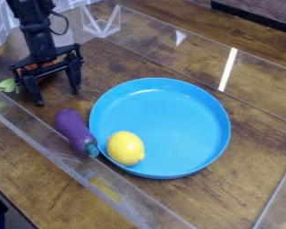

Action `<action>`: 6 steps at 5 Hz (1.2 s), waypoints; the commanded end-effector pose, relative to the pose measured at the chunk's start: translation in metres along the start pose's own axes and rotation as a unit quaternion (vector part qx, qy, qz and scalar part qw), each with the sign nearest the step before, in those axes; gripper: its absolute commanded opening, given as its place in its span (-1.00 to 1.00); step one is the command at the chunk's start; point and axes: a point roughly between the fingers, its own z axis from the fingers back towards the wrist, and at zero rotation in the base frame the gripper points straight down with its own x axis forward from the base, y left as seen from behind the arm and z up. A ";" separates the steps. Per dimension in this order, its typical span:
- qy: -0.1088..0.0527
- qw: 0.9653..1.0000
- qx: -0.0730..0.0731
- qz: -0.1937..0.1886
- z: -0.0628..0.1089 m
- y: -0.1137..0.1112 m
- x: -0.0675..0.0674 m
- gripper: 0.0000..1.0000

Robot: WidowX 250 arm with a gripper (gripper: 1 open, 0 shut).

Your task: Remove the purple eggplant from the blue tray and put it on the table

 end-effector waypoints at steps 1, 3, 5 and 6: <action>-0.025 1.000 -0.011 -0.012 0.013 -0.005 0.015 1.00; -0.027 0.999 0.001 -0.029 0.014 0.012 0.027 1.00; -0.024 0.997 0.012 -0.071 0.014 0.018 0.031 1.00; -0.019 0.994 0.019 -0.103 0.014 0.020 0.032 1.00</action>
